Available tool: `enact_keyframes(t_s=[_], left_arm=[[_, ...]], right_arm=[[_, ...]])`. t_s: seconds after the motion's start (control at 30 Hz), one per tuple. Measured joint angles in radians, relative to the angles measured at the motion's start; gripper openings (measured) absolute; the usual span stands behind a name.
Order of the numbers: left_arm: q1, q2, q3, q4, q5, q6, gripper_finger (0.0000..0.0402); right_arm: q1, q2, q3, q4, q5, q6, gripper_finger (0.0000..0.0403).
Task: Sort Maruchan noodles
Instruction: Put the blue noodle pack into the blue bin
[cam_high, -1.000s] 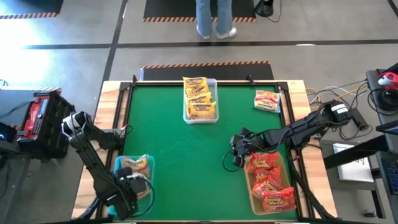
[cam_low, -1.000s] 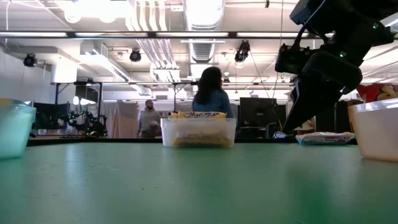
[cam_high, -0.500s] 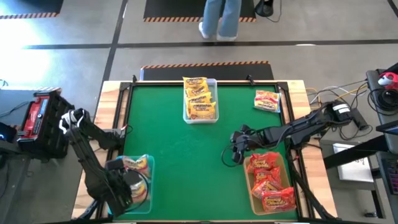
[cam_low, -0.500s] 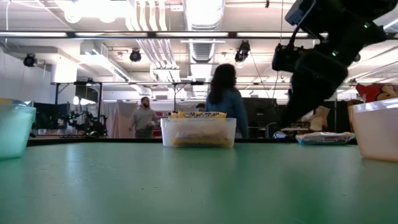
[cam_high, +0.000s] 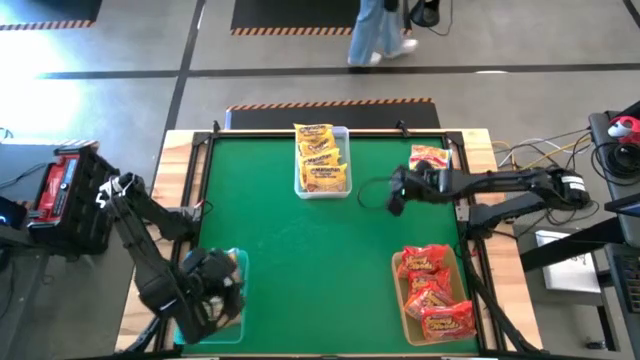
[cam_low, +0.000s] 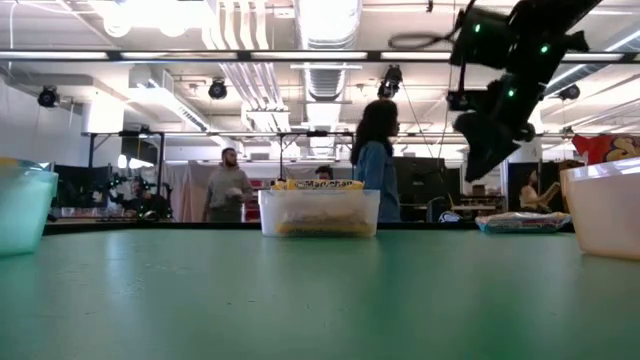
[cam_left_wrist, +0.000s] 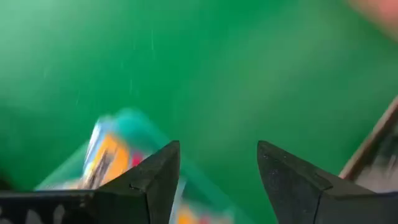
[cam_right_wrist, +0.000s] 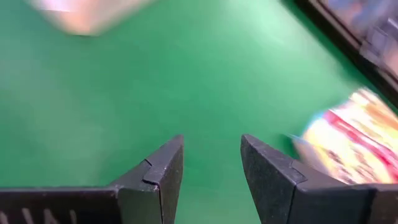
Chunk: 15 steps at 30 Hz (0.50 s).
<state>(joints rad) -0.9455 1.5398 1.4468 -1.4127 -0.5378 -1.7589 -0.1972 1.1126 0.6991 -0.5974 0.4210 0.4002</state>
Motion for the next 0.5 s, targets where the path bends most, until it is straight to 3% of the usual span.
enact_keyframes(t_s=[0.1, 0.2, 0.33, 0.5], left_arm=[[0.053, 0.000, 0.016, 0.003, -0.127, -0.065, 0.0197], [0.115, 0.000, 0.023, 0.005, -0.209, -0.138, 0.0197], [0.198, 0.000, 0.026, 0.037, -0.264, -0.180, 0.0197], [0.278, 0.007, 0.026, 0.099, -0.279, -0.158, 0.0197]], right_arm=[[-0.119, -0.011, 0.000, -0.059, -0.002, -0.060, 0.0150], [-0.219, -0.010, 0.000, -0.082, -0.006, -0.259, 0.0150], [-0.328, 0.008, 0.000, -0.093, -0.009, -0.477, 0.0150], [-0.453, 0.025, 0.001, -0.103, -0.009, -0.596, 0.0150]])
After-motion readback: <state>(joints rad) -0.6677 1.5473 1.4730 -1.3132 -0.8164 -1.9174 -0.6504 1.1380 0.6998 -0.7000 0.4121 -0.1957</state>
